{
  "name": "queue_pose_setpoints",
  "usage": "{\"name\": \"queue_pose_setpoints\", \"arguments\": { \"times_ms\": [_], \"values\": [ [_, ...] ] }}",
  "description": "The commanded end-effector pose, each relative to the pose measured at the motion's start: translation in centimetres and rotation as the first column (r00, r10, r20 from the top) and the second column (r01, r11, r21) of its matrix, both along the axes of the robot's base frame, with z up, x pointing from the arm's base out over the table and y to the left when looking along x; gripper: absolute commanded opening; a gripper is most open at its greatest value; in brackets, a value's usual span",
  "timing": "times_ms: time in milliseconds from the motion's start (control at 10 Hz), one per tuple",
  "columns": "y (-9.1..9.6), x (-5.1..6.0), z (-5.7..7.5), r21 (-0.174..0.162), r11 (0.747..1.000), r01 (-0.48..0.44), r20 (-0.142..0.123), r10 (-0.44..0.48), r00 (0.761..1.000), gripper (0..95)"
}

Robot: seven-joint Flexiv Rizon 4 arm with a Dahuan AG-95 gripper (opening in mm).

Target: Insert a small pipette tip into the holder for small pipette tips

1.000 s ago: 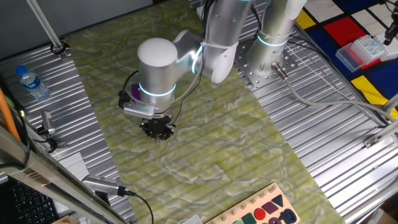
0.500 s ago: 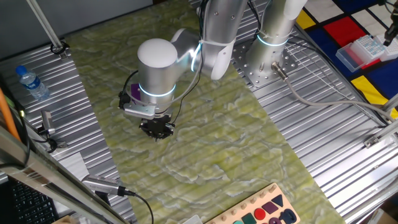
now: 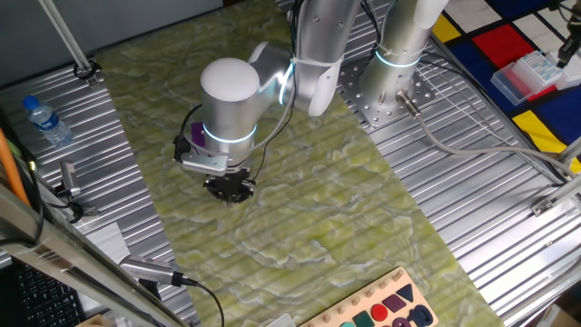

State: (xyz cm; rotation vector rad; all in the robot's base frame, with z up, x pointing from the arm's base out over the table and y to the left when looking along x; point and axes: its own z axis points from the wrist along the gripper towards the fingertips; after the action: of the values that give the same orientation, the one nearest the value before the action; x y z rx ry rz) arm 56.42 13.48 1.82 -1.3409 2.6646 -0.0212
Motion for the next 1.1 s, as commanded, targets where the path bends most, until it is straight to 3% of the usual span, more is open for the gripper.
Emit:
{"name": "queue_pose_setpoints", "arguments": {
  "times_ms": [100,300,1100],
  "values": [
    [-0.10,0.04,-0.02,-0.014,1.000,-0.027,-0.003,0.027,1.000,0.0],
    [-0.49,0.09,0.02,-0.043,0.996,-0.083,-0.006,0.082,0.997,0.0],
    [-0.91,-0.07,-0.74,-0.077,0.982,-0.171,-0.009,0.171,0.985,0.0]
  ]
}}
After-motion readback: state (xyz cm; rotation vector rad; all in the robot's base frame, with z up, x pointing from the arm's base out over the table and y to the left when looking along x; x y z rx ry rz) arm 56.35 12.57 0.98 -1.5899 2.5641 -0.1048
